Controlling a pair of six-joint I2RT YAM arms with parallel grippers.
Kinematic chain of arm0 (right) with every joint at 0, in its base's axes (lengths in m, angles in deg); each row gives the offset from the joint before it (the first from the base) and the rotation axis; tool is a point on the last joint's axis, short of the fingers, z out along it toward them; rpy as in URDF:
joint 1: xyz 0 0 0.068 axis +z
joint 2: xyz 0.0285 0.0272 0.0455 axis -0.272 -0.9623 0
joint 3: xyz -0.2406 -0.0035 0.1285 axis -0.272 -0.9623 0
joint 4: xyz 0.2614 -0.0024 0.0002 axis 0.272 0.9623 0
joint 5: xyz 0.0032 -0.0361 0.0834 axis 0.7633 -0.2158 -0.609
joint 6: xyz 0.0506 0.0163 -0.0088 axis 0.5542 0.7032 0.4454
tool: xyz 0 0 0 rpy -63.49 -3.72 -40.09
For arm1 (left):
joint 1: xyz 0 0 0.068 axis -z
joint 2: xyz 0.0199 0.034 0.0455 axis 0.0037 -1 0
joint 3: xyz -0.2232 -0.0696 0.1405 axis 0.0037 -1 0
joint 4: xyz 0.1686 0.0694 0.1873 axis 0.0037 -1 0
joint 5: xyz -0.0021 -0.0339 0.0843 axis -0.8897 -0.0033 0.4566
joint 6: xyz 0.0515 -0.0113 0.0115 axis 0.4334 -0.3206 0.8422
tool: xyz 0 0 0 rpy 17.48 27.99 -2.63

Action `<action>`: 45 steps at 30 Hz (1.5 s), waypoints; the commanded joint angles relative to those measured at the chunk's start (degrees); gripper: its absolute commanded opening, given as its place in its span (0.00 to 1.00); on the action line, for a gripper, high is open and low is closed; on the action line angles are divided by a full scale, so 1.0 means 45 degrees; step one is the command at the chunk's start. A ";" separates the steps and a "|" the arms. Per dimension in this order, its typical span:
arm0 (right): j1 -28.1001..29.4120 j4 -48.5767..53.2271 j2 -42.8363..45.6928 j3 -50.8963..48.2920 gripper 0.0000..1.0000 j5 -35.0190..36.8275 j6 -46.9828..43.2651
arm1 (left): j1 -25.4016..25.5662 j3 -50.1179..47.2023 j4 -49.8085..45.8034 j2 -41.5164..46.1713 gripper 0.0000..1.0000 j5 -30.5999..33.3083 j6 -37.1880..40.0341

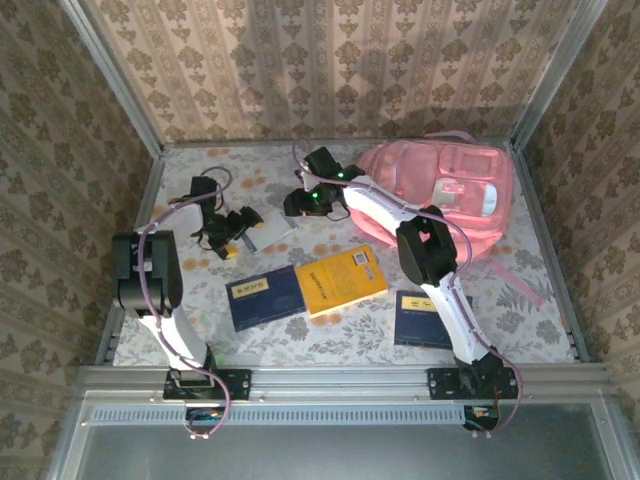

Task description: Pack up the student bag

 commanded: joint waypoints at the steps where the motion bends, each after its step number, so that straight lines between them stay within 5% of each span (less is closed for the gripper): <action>1: -0.0047 0.1411 -0.0877 0.1256 0.56 -0.0110 0.0320 | -0.0001 -0.0026 0.0766 -0.0324 0.96 -0.0537 -0.0457; 14: 0.0196 0.2808 -0.3239 0.4064 0.46 -0.0921 0.0592 | 0.0013 0.0518 0.1001 -0.1133 0.95 -0.0747 -0.0504; 21: 0.0500 0.3112 -0.3614 0.4088 0.30 -0.1459 0.0472 | 0.0099 0.0504 0.1535 -0.1251 0.94 -0.1483 -0.0528; 31: 0.0501 0.3159 -0.3373 0.3383 0.26 -0.1259 0.0305 | 0.0050 0.0474 0.2398 -0.0432 0.91 -0.3087 -0.0596; 35: 0.0403 0.2855 -0.3254 0.3100 0.25 -0.1456 0.0503 | 0.0037 0.0492 0.2571 0.0014 0.82 -0.3134 -0.0441; 42: 0.0383 0.2608 -0.2977 0.2681 0.22 -0.1650 0.0565 | 0.0040 0.0222 0.4025 -0.0253 0.47 -0.4044 -0.1004; 45: 0.0390 0.2453 -0.2828 0.2429 0.21 -0.1672 0.0571 | 0.0039 0.0316 0.4074 -0.0418 0.45 -0.4130 -0.0985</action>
